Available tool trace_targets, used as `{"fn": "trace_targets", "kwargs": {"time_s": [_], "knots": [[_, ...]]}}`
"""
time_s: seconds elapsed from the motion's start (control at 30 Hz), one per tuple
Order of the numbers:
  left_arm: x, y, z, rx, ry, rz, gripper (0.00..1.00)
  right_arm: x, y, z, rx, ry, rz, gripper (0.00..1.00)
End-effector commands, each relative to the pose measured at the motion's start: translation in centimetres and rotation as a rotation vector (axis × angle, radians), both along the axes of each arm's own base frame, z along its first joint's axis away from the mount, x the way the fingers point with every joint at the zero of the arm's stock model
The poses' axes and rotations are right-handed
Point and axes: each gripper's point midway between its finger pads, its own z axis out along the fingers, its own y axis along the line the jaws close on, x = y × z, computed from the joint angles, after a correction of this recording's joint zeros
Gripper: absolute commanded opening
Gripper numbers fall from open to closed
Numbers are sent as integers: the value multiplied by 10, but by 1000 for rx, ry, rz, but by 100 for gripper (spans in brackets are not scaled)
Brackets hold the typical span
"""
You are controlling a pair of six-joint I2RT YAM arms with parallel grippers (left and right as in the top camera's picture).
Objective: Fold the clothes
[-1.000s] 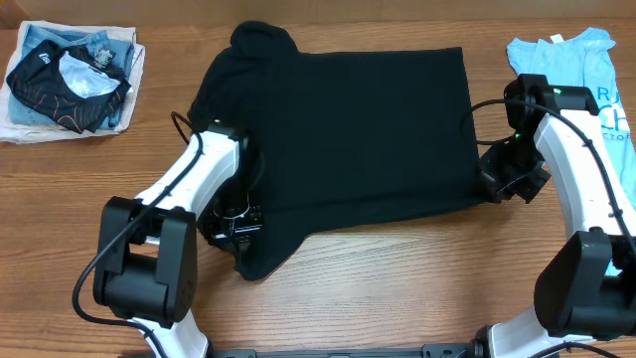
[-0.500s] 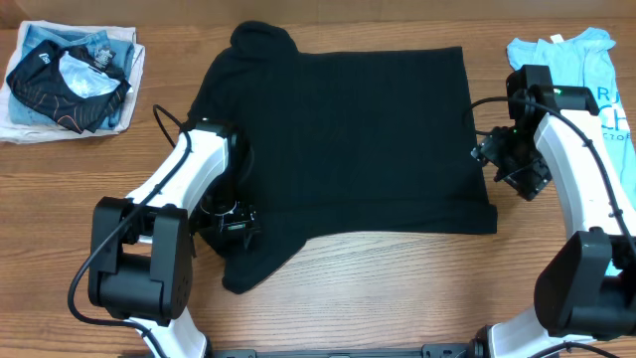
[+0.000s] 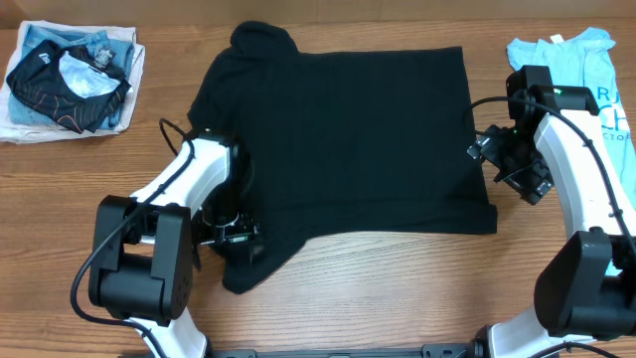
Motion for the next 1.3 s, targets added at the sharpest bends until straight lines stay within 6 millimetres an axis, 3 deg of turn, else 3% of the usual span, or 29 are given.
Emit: {"fn": "trace_targets", "kwargs": {"time_s": [0.0,0.23,0.33,0.37,0.43,0.47,0.5,0.8,0.97,1.07,1.13,1.23,1.27], "knots": [[-12,0,-3,-11,28,-4,100,-1,-1,2,-4,-9,-2,100],[-17,1,-1,12,35,22,98,2,-1,2,-5,-19,-1,100],[-23,3,4,15,20,16,87,2,-1,2,-5,-19,2,100],[-26,4,6,12,9,17,77,2,-1,2,-5,-20,2,100],[-27,2,11,-3,-16,23,25,3,-1,2,-5,-23,2,100],[-27,1,14,-11,-30,26,7,4,-1,2,-5,-27,1,100],[-27,0,17,-22,-41,30,4,5,-1,2,-5,-31,1,100],[-33,-24,44,-175,-112,84,4,6,0,-1,1,-37,-2,97],[-26,-42,55,-293,-185,99,4,0,4,-18,22,-22,-2,95],[-25,-39,55,-277,-202,89,5,-1,10,-29,57,-23,-2,95],[-24,-29,52,-226,-209,68,17,-3,11,-32,61,-16,-3,97],[-17,-17,47,-138,-247,74,71,-3,11,-34,61,-18,-2,99],[-15,-15,45,-121,-257,87,78,-3,11,-34,60,-18,-2,100]]}}
